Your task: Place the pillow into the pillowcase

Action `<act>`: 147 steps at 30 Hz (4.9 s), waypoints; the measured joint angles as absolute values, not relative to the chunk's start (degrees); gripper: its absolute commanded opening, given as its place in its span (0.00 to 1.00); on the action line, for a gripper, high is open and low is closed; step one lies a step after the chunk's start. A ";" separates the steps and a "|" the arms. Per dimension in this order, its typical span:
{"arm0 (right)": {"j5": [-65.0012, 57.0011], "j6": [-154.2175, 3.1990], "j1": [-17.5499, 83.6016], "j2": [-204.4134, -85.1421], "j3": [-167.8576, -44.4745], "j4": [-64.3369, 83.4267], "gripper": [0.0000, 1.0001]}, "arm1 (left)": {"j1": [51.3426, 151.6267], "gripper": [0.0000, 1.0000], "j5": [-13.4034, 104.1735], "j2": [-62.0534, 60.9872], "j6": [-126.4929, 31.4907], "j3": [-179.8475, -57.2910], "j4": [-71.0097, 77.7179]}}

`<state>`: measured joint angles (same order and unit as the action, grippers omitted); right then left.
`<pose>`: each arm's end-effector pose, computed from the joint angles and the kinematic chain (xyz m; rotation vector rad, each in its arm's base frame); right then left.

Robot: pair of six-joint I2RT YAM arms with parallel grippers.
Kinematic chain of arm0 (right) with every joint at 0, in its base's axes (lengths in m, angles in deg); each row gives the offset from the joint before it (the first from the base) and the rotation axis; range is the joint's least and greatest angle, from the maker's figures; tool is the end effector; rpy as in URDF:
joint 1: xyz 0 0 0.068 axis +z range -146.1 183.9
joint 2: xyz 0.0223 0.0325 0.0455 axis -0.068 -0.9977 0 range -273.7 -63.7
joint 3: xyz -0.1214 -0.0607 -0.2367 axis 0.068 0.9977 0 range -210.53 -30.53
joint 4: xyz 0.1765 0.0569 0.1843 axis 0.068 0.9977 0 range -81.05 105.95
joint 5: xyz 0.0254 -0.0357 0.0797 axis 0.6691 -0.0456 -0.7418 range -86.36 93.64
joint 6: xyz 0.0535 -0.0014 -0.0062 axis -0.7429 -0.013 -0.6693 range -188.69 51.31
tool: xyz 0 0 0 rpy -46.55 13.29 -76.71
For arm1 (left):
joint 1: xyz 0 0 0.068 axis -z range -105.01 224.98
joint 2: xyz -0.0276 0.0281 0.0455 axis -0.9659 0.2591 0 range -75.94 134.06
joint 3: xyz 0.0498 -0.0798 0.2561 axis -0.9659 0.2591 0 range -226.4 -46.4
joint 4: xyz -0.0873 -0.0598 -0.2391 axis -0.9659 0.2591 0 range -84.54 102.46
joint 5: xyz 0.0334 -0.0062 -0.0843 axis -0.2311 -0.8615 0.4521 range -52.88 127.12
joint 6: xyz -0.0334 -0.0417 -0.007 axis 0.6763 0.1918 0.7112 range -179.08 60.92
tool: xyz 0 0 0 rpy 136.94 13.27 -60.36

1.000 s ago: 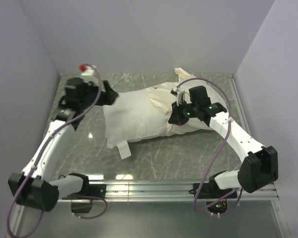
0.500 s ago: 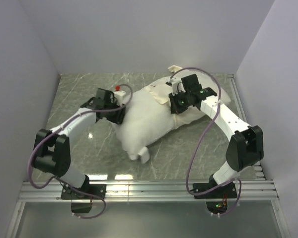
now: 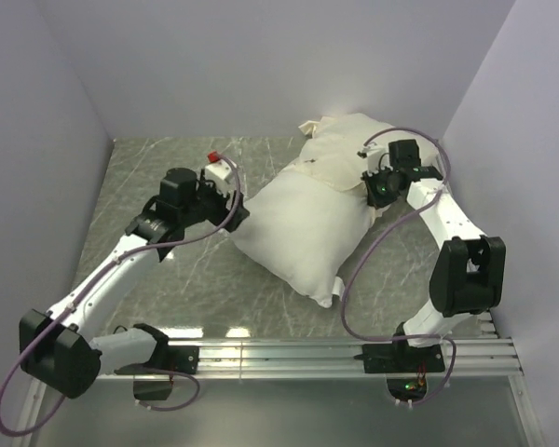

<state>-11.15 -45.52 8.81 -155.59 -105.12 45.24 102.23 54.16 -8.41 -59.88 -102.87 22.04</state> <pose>0.3429 0.0386 0.2746 -0.7014 2.3703 0.1876 0.2324 -0.1313 0.3193 0.6848 1.9666 -0.5894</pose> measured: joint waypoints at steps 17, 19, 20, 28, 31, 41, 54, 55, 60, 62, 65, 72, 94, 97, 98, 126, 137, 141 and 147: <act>-13.27 -41.69 5.66 -161.19 -107.70 45.11 0.00 | 96.53 0.66 60.08 18.49 -66.85 -110.80 9.88; -13.77 -42.74 8.11 -159.59 -107.39 46.05 0.00 | 100.70 0.65 60.28 15.32 -65.63 -107.50 8.92; -13.72 -43.29 9.79 -158.41 -106.87 46.14 0.00 | 102.38 0.68 60.08 13.64 -65.19 -106.34 8.81; -18.03 -47.64 18.27 -150.55 -106.98 47.76 0.00 | 101.09 0.99 58.62 -8.11 -65.87 -96.55 16.13; -20.52 -49.27 18.60 -152.32 -108.73 48.59 0.00 | 104.63 0.99 57.16 -15.10 -65.19 -99.74 18.95; -25.46 -54.67 22.69 -151.33 -107.11 48.04 0.00 | 119.80 0.99 50.07 -14.16 -46.41 -105.64 22.95; -29.53 -63.66 25.31 -147.46 -105.91 47.47 0.00 | 126.43 0.11 39.67 5.71 -29.39 -105.80 22.43; -29.68 -64.09 25.31 -147.03 -105.42 47.43 0.00 | 125.90 0.00 39.93 6.73 -28.12 -105.95 22.01; -29.57 -65.03 26.47 -144.29 -101.21 46.12 0.00 | 117.75 0.00 50.77 13.40 -21.41 -107.28 17.77; -29.13 -64.57 27.12 -143.25 -99.48 45.51 0.00 | 114.62 0.00 54.86 13.51 -18.74 -107.28 16.53; -28.54 -62.85 27.82 -141.80 -97.32 45.24 0.00 | 109.99 0.00 60.00 12.61 -15.14 -107.28 14.43; -31.91 -56.07 29.48 -138.90 -97.27 50.47 0.00 | 100.81 0.00 64.35 10.54 -8.47 -107.28 10.32; -40.65 -58.24 28.04 -147.44 -113.91 55.23 0.00 | 101.81 0.00 64.28 2.95 -8.49 -103.63 5.03; -42.03 -57.01 26.29 -147.44 -122.10 58.25 0.00 | 103.04 0.04 64.46 -1.33 -10.66 -105.73 7.57; -42.05 -56.60 25.74 -147.46 -125.03 59.19 0.00 | 103.80 0.30 64.41 -2.23 -11.66 -106.67 7.85; -37.44 -66.37 24.28 -169.41 -152.72 58.42 0.00 | 121.90 0.97 43.56 -22.16 -54.24 -113.42 35.13; -32.81 -64.12 33.39 -178.81 -158.65 56.43 0.77 | 111.89 0.94 42.42 -28.02 -45.93 -106.76 30.93; -28.83 -63.46 33.94 -178.02 -159.63 55.73 0.75 | 105.27 0.91 44.02 -23.95 -42.90 -101.01 29.86; -19.23 -59.72 31.36 -173.67 -159.04 55.91 0.55 | 94.71 0.79 47.30 -9.83 -41.23 -92.59 26.43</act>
<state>-19.23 -59.72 31.36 -173.67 -159.04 55.91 94.71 47.30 -9.83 -41.23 -92.59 26.43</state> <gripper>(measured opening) 0.573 0.806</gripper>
